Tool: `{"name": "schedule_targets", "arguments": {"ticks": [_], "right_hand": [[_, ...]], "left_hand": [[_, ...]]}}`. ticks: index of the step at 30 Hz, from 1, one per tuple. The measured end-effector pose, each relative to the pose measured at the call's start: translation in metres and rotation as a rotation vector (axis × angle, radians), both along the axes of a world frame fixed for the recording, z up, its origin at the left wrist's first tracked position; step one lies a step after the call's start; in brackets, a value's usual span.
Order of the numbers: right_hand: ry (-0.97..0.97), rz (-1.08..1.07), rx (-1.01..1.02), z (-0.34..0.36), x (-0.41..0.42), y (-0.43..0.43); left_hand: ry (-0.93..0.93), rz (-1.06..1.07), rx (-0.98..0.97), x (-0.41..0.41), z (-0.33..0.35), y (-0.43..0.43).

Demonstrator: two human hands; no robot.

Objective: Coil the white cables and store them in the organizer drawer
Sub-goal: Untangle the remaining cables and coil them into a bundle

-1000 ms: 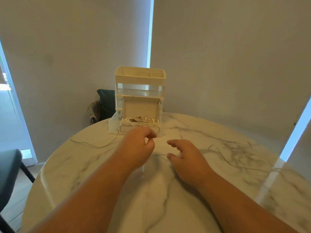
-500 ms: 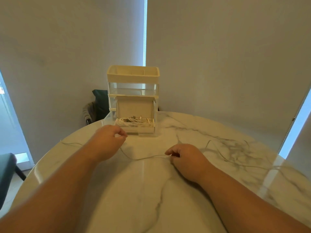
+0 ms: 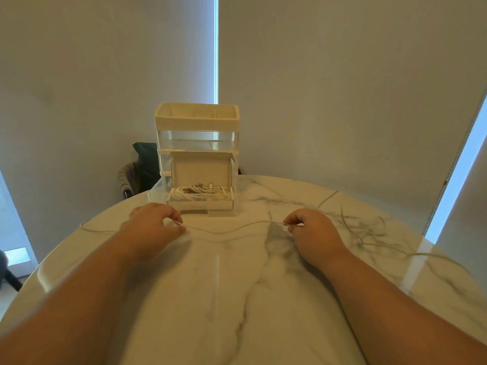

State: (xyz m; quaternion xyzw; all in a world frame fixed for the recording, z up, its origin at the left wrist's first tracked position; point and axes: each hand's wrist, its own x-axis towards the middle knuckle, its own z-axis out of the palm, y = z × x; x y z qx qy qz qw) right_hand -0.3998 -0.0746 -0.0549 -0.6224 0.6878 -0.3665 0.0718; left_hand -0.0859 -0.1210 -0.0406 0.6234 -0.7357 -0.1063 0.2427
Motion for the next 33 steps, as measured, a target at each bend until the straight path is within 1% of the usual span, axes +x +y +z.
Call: {"name": "schedule_targets", "arguments": {"ticks": [2, 4, 6, 7, 8, 9, 11, 12, 13, 14, 15, 16, 17, 18, 20, 21, 23, 24, 26, 29, 32, 33], "right_hand": [[0.014, 0.018, 0.011, 0.000, 0.004, 0.000], [0.028, 0.060, -0.008, 0.000, 0.009, 0.001], [0.094, 0.100, -0.043, 0.002, 0.013, 0.005], [0.140, 0.084, -0.056, 0.008, 0.013, 0.009], [0.179, 0.044, -0.096, 0.019, 0.013, 0.016], [0.192, -0.015, -0.181, 0.033, 0.010, 0.025], [0.151, -0.185, -0.371, 0.060, -0.012, 0.044], [0.124, -0.279, -0.334, 0.072, -0.027, 0.052], [0.111, -0.342, -0.131, 0.079, -0.044, 0.058], [0.073, -0.370, 0.162, 0.080, -0.055, 0.063], [0.088, -0.356, 0.455, 0.075, -0.064, 0.064], [0.206, -0.312, 0.676, 0.065, -0.066, 0.063], [0.351, -0.276, 0.760, 0.054, -0.066, 0.060], [0.473, -0.255, 0.715, 0.044, -0.068, 0.053], [0.571, -0.245, 0.616, 0.032, -0.063, 0.037], [0.540, -0.258, 0.575, 0.026, -0.064, 0.028], [0.394, -0.276, 0.456, 0.015, -0.059, 0.015], [0.357, -0.255, 0.413, 0.012, -0.052, 0.013], [0.339, -0.158, 0.310, 0.006, -0.039, 0.007], [0.330, 0.054, 0.184, 0.000, -0.025, -0.005], [0.376, 0.232, 0.161, -0.003, -0.014, -0.008], [0.366, 0.261, 0.168, -0.004, -0.012, -0.008]], "left_hand": [[0.038, -0.068, -0.021, -0.009, -0.001, 0.002], [0.037, -0.130, -0.009, -0.019, 0.001, 0.006], [0.044, -0.129, -0.029, -0.025, 0.003, 0.009], [0.076, -0.115, -0.057, -0.025, 0.003, 0.008], [0.115, -0.097, -0.084, -0.023, 0.004, 0.007], [0.151, -0.082, -0.103, -0.022, 0.005, 0.007], [0.195, -0.073, -0.125, -0.020, 0.005, 0.006], [0.207, -0.068, -0.138, -0.020, 0.006, 0.006], [0.221, -0.060, -0.160, -0.021, 0.007, 0.005], [0.239, -0.053, -0.186, -0.021, 0.008, 0.005], [0.259, -0.047, -0.209, -0.022, 0.008, 0.006], [0.273, -0.047, -0.220, -0.023, 0.008, 0.006], [0.277, -0.057, -0.215, -0.024, 0.009, 0.008], [0.272, -0.077, -0.197, -0.026, 0.008, 0.009], [0.255, -0.130, -0.146, -0.030, 0.007, 0.012], [0.248, -0.159, -0.116, -0.032, 0.007, 0.015], [0.219, -0.228, -0.070, -0.037, 0.009, 0.019], [0.201, -0.259, -0.050, -0.040, 0.010, 0.021], [0.191, -0.297, -0.004, -0.047, 0.010, 0.027], [0.190, -0.329, 0.042, -0.057, 0.004, 0.032], [0.183, -0.368, 0.044, -0.066, -0.002, 0.031], [0.177, -0.377, 0.054, -0.068, -0.005, 0.030]]}}
